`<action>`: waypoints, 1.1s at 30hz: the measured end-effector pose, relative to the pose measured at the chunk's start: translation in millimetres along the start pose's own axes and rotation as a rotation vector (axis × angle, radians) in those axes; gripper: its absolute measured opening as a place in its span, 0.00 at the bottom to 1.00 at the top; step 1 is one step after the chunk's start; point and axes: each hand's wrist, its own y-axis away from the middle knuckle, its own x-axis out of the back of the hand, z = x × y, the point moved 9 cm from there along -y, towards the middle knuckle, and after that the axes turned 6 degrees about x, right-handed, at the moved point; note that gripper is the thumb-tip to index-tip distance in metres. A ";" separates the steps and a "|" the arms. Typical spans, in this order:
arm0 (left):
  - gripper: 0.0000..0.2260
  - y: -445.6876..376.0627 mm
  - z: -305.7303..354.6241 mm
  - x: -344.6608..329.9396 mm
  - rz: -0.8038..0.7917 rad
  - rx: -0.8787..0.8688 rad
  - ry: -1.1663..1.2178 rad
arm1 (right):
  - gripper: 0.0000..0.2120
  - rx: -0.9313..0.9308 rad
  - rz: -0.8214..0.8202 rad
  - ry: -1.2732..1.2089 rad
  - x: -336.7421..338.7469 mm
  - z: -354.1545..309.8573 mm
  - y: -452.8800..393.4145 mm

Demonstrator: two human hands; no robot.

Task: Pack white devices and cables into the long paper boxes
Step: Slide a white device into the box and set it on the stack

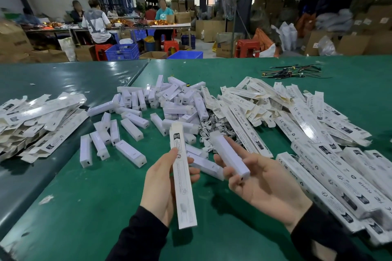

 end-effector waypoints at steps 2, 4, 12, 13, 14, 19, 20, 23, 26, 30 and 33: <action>0.14 -0.7 -2.3 -1.6 -0.014 0.004 -0.023 | 0.20 -0.009 -0.004 0.086 -0.4 0.0 0.3; 0.14 -0.9 -4.0 -2.6 -0.023 0.012 -0.040 | 0.22 0.007 0.013 0.278 4.3 -5.2 1.7; 0.15 0.2 -10.8 -7.0 -0.102 0.082 -0.168 | 0.20 0.350 0.224 0.802 7.2 -52.9 11.2; 0.15 2.0 -12.8 -10.7 -0.141 0.100 -0.201 | 0.20 0.440 0.312 0.841 11.1 -66.2 16.5; 0.16 4.6 -15.0 -15.3 -0.190 0.120 -0.239 | 0.20 0.518 0.392 0.851 16.3 -78.3 22.1; 0.14 20.8 -28.7 -38.4 -0.468 0.213 -0.389 | 0.21 0.670 0.535 0.667 30.5 -99.2 38.5; 0.12 23.8 -31.1 -41.9 -0.513 0.229 -0.396 | 0.23 0.680 0.543 0.676 30.3 -99.4 39.0; 0.08 28.9 -34.0 -47.6 -0.585 0.239 -0.410 | 0.24 0.667 0.546 0.758 28.6 -97.2 37.9; 0.07 30.0 -30.9 -48.9 -0.592 0.217 -0.412 | 0.21 0.606 0.531 0.848 28.0 -95.1 35.3; 0.07 30.3 -29.8 -48.3 -0.612 0.203 -0.445 | 0.19 0.531 0.555 0.959 33.3 -99.2 34.9; 0.07 36.9 -37.8 -51.3 -0.688 0.253 -0.493 | 0.18 0.442 0.530 1.072 36.0 -99.4 32.4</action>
